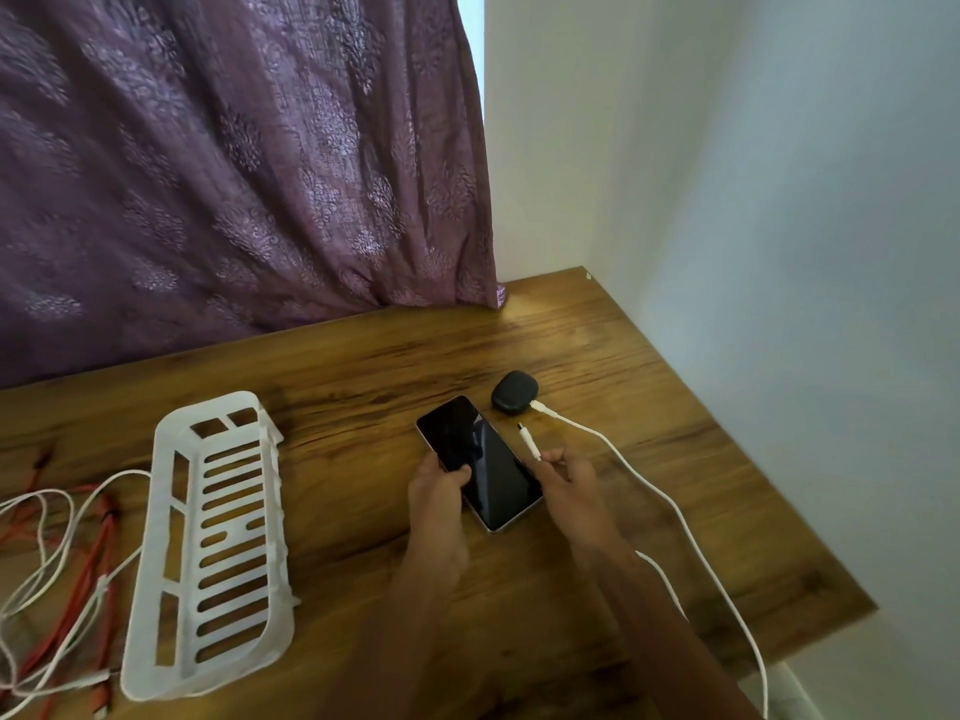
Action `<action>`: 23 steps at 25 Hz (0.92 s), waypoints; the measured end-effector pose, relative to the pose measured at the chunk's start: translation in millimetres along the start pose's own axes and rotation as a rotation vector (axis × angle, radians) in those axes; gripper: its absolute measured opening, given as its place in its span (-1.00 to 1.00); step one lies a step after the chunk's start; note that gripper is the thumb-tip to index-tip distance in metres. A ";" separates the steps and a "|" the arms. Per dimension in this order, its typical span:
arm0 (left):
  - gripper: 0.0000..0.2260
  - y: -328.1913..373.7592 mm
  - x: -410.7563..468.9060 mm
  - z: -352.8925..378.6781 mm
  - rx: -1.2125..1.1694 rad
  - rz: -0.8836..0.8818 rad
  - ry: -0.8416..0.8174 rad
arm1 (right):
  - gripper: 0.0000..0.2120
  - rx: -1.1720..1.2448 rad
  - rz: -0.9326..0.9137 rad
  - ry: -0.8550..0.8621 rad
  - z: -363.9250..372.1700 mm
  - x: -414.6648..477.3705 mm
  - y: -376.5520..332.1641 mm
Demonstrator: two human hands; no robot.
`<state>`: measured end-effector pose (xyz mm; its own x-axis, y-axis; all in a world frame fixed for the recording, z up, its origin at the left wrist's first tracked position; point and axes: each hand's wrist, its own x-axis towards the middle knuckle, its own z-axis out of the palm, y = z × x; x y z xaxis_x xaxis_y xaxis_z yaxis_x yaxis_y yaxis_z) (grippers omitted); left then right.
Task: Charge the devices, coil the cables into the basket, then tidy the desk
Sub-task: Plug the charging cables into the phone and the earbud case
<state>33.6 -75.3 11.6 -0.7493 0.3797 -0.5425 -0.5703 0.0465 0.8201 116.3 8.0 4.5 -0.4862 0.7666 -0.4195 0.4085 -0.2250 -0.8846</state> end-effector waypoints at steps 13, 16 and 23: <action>-0.74 18.9 5.8 -9.8 -0.272 -0.279 -0.041 | -0.86 0.300 -0.013 0.019 -8.8 -8.5 -12.2; -0.70 23.2 5.7 -8.2 -0.257 -0.288 -0.046 | -0.87 0.296 -0.039 0.003 -6.6 -16.9 -16.7; -0.78 49.3 0.9 -9.6 -0.282 -0.173 -0.143 | -0.89 0.247 -0.262 0.031 -14.0 -42.2 -44.5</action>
<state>1.6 -81.5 49.8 -0.5902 0.5148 -0.6219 -0.7700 -0.1274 0.6252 129.4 -5.9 64.4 -0.5242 0.8347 -0.1689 0.0721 -0.1542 -0.9854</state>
